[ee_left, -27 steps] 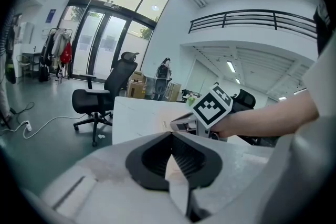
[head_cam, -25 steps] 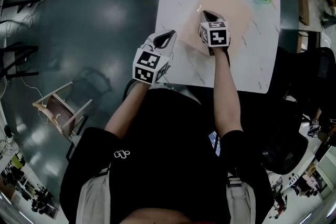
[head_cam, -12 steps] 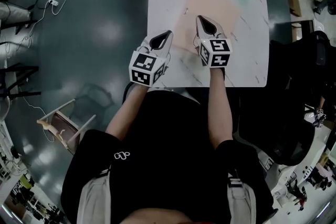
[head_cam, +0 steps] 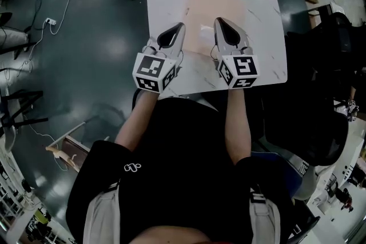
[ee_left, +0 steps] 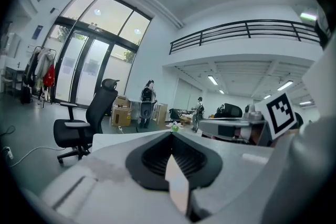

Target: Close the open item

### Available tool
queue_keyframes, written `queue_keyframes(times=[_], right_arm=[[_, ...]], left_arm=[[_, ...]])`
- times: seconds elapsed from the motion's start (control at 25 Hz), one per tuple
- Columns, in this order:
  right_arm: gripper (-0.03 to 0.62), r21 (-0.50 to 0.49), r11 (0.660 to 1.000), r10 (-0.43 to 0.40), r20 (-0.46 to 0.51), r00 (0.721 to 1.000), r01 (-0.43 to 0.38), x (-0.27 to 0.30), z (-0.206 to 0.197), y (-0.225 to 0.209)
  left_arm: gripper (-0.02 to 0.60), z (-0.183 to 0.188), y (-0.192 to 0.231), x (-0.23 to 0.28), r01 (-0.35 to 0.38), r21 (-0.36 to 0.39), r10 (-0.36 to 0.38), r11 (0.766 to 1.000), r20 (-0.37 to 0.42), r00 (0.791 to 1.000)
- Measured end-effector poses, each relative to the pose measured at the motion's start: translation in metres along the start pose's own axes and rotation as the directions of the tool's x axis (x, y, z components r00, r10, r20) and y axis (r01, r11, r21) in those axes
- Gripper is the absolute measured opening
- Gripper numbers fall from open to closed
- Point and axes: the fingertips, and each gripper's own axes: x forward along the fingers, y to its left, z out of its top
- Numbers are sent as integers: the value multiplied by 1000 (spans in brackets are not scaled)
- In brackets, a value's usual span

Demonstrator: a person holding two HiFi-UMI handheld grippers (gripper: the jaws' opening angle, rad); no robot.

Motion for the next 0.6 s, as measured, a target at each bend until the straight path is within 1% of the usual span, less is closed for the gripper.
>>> queue_keyframes(times=[0.28, 0.6], right_arm=[[0, 24, 999, -33, 62, 998, 31, -36, 18, 2], [0, 29, 999, -44, 89, 995, 42, -55, 20, 7]], left_arm=[[-14, 27, -11, -3, -12, 52, 8, 999, 85, 996], [-14, 32, -21, -2, -4, 69, -2, 998, 89, 996]])
